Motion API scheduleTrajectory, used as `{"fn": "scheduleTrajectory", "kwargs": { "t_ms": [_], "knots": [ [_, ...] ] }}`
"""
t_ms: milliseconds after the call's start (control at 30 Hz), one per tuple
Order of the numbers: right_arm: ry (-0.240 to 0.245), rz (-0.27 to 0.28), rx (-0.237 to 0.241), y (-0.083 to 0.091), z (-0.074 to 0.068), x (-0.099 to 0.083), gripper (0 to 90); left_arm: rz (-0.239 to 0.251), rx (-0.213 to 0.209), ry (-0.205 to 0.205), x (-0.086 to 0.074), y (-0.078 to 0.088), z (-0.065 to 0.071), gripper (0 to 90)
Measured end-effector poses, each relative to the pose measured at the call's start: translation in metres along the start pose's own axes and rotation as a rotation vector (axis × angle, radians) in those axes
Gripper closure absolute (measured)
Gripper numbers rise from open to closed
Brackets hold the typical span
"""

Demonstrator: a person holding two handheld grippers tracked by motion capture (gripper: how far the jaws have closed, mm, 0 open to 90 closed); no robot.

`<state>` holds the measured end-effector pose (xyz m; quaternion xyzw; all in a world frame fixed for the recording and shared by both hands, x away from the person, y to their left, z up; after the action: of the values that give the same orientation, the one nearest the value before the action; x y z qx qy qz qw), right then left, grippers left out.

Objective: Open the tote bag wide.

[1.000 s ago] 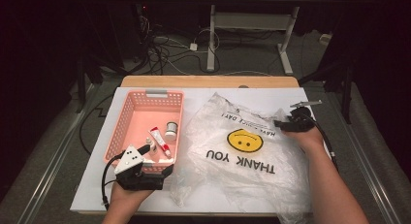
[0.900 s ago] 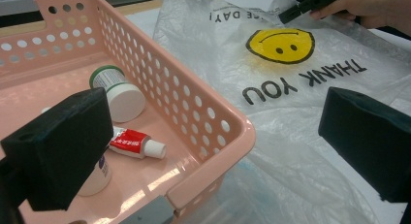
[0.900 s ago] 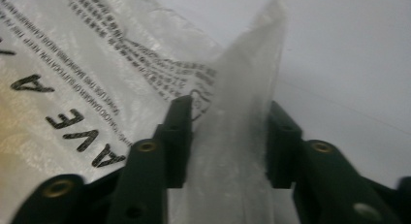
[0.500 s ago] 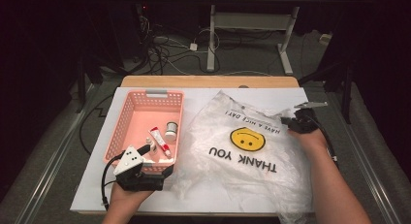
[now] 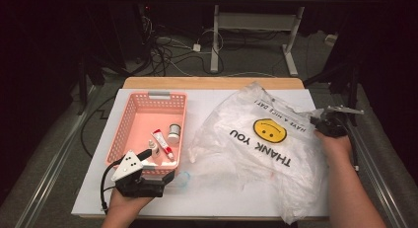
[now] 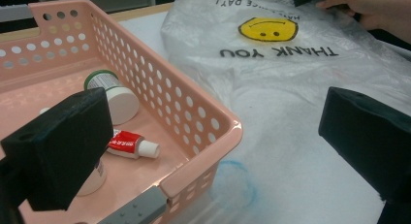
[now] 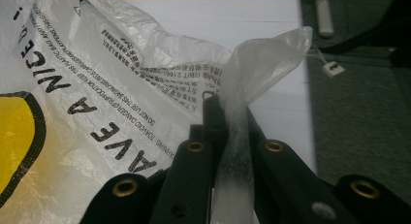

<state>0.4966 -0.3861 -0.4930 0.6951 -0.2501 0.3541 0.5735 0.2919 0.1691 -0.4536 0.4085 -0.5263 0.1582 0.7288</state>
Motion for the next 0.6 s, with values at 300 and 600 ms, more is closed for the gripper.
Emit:
{"fn": "scheduleTrajectory", "kwargs": {
  "t_ms": [300,600],
  "knots": [
    [-0.013,0.048,-0.087,0.048,0.023,-0.030,76.0,0.009,0.002,0.008,0.001,0.001,-0.002,0.0],
    [0.040,0.024,-0.027,0.083,0.009,-0.068,62.8,-0.005,-0.001,0.002,-0.002,-0.003,0.000,0.0]
  ]
}}
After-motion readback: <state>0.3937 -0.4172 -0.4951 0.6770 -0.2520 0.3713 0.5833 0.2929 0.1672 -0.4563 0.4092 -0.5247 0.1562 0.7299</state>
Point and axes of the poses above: each handheld gripper's, and its own axes: y roughly backward along the jaws, x roughly out of its top, z roughly to its right, the point moved 5 cm from there along -y, roughly forward along the jaws, and after that the axes turned 2 degrees about x, right-handed, at the moved point
